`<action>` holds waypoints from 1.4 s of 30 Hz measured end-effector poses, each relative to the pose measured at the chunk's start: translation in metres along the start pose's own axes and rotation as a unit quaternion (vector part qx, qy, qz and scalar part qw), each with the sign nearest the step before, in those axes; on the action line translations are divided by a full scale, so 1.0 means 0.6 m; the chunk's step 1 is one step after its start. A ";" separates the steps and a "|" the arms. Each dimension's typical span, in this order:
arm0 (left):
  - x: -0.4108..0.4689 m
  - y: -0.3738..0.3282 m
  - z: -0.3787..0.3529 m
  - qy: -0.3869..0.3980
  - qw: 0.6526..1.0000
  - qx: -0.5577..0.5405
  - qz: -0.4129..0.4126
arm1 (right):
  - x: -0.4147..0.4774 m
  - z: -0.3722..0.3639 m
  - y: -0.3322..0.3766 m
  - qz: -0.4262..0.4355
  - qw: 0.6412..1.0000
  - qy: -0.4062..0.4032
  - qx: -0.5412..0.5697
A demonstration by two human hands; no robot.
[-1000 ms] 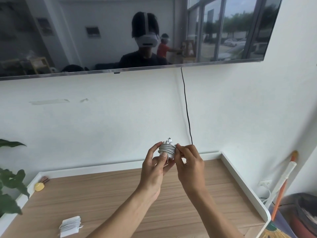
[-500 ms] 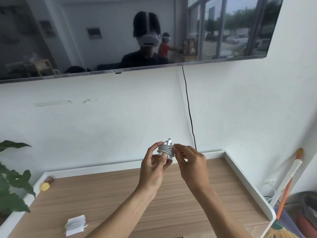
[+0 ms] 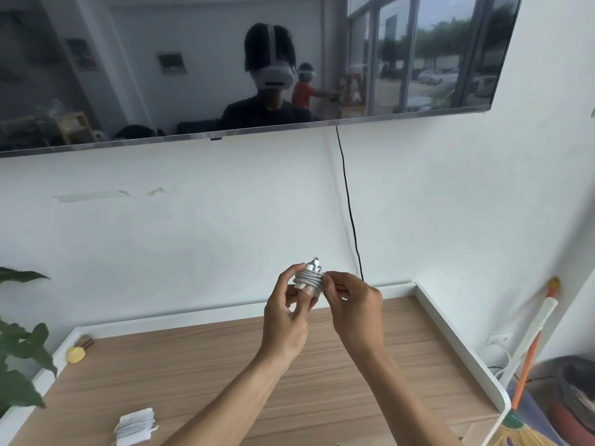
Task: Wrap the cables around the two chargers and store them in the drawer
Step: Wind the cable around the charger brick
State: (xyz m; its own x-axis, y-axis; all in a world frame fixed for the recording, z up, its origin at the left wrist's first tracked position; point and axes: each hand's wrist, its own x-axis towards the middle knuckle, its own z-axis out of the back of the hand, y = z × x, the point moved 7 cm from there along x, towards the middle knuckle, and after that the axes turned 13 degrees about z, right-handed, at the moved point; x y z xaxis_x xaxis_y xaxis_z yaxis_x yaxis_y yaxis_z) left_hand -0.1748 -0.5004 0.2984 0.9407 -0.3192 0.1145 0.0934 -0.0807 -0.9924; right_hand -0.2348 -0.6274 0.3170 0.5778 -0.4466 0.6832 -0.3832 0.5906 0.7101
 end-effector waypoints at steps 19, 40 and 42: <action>-0.010 0.001 -0.014 0.161 0.925 -0.274 0.210 | 0.000 0.012 -0.034 -0.108 0.951 -0.031 0.289; -0.031 -0.010 -0.057 0.176 0.923 -0.272 0.208 | -0.036 0.059 -0.014 -0.078 0.960 -0.174 0.207; -0.029 -0.011 -0.055 0.167 0.932 -0.256 0.195 | -0.032 0.058 -0.013 -0.087 0.958 -0.170 0.214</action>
State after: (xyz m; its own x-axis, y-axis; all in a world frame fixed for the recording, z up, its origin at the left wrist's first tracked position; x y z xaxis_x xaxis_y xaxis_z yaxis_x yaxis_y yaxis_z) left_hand -0.2026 -0.5256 0.3044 0.7081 -0.6883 -0.1574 -0.4831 -0.3098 -0.8189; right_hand -0.2680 -0.6469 0.3041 0.4194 -0.7489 0.5131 -0.6057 0.1901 0.7726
